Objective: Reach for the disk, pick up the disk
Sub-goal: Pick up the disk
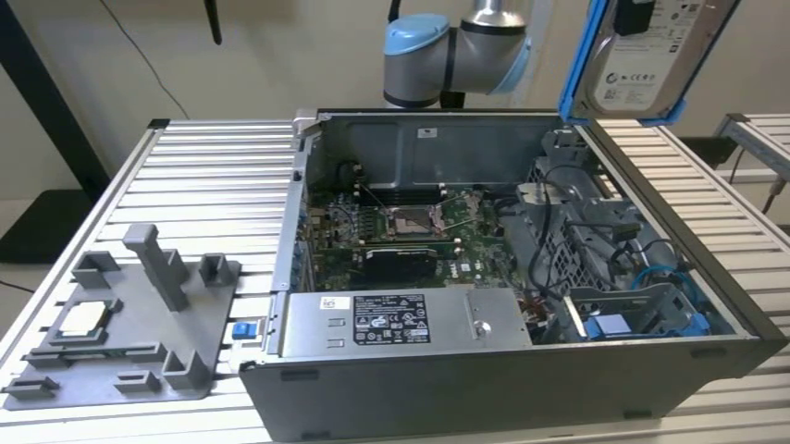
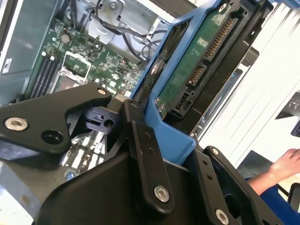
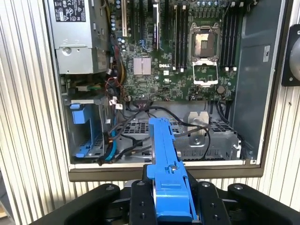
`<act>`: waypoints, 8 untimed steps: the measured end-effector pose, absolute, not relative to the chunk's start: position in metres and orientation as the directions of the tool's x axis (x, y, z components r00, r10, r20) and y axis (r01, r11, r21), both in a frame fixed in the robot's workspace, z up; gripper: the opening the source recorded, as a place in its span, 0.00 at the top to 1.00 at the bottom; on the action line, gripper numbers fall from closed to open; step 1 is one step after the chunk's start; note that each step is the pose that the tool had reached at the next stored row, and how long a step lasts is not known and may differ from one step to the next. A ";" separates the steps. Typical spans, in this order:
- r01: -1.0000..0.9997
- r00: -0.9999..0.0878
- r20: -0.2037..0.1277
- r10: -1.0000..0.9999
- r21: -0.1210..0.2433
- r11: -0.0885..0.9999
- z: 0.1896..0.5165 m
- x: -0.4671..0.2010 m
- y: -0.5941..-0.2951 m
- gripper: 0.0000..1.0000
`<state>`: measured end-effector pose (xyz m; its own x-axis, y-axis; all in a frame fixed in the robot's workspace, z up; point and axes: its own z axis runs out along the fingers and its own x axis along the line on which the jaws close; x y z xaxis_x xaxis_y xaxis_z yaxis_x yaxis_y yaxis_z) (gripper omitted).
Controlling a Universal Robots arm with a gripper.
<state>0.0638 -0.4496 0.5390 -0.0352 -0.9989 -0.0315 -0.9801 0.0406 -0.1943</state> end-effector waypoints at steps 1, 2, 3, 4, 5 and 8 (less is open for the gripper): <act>-0.980 -0.032 -0.032 -0.999 -0.194 0.037 0.539 0.064 -0.450 1.00; -0.980 -0.028 -0.031 -0.999 -0.194 0.033 0.538 0.064 -0.451 1.00; -0.980 -0.025 -0.031 -0.999 -0.194 0.030 0.538 0.064 -0.452 1.00; -0.981 -0.021 -0.031 -0.999 -0.194 0.027 0.537 0.064 -0.453 1.00; -0.981 -0.019 -0.031 -0.999 -0.194 0.024 0.537 0.064 -0.454 1.00; -0.981 -0.014 -0.031 -0.999 -0.194 0.020 0.535 0.064 -0.460 1.00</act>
